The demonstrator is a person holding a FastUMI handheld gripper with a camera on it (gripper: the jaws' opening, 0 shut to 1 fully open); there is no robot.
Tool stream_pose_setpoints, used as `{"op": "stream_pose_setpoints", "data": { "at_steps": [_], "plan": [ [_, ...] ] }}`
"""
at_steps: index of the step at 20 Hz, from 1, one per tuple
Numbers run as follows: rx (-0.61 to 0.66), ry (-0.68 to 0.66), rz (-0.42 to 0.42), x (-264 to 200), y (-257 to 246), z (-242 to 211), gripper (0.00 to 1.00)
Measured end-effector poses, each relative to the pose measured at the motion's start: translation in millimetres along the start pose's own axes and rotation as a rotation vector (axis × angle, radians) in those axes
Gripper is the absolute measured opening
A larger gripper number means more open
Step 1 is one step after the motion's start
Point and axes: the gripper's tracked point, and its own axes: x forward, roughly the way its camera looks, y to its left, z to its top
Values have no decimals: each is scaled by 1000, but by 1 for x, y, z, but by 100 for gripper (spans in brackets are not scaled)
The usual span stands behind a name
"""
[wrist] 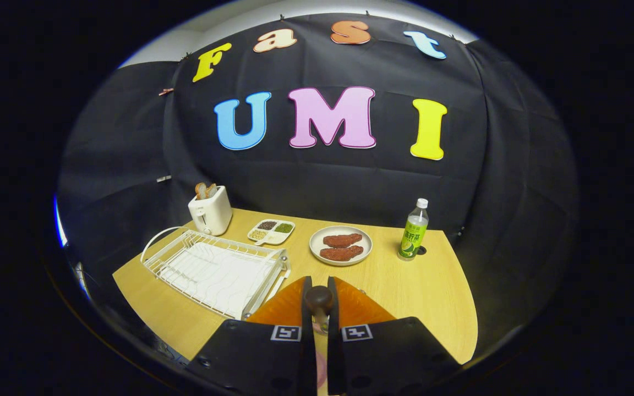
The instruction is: Take the plate from the dish rack, then take the spoon from the basket and place it into the plate.
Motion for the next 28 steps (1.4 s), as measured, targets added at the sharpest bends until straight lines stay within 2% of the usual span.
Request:
{"op": "stream_pose_setpoints", "data": {
  "at_steps": [9,15,16,18,20,23,26,28],
  "plan": [
    [1,74,-194,3,20,-93,12],
    [-5,119,-231,18,45,-137,12],
    [-26,109,-238,20,48,-132,13],
    [-43,124,-214,23,60,-135,14],
    [-37,160,-173,26,76,-147,19],
    [-18,207,-142,25,93,-160,30],
    [14,250,-85,29,117,-167,36],
    [38,275,-58,29,126,-169,48]
  ]
}}
